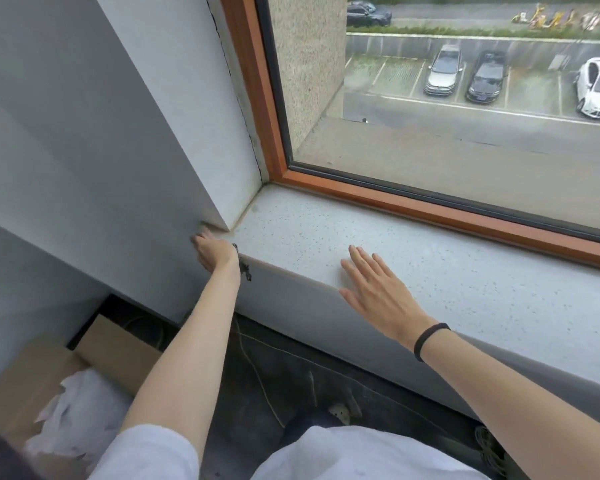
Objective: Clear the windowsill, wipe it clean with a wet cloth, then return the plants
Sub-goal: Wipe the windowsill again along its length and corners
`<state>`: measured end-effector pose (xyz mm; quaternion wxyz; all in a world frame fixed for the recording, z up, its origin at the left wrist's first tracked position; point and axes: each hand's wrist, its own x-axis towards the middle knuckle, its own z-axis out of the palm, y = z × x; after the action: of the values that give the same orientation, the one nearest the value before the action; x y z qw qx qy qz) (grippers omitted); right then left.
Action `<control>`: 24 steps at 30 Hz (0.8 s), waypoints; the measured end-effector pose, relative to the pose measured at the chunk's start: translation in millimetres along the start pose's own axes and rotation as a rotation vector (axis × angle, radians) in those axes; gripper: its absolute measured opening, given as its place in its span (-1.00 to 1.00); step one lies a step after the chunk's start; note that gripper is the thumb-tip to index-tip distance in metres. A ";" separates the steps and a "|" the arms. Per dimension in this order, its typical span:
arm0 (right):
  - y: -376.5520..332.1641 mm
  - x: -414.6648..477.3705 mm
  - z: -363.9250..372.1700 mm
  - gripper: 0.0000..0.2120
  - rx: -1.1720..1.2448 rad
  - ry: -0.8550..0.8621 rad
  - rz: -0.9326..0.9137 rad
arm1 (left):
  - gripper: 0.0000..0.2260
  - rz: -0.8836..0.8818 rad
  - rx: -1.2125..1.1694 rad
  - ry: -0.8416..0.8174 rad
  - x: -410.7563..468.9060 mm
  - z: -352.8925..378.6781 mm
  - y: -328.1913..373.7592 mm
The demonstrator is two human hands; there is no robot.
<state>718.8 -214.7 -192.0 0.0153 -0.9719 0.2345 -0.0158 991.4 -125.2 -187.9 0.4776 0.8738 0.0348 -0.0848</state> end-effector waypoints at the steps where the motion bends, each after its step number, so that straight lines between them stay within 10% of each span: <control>1: 0.7 -2.5 0.2 -0.44 0.004 0.009 -0.003 | -0.59 -0.032 0.024 -0.001 8.0 -1.9 3.2; 24: 44.4 -72.2 0.2 -0.45 0.005 0.071 -0.040 | -0.58 0.077 0.146 -0.074 -159.6 59.0 -25.4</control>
<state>634.4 -221.2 -195.6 0.0091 -0.9751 0.2156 -0.0512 824.2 -157.9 -211.2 0.4164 0.9033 -0.0227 -0.1011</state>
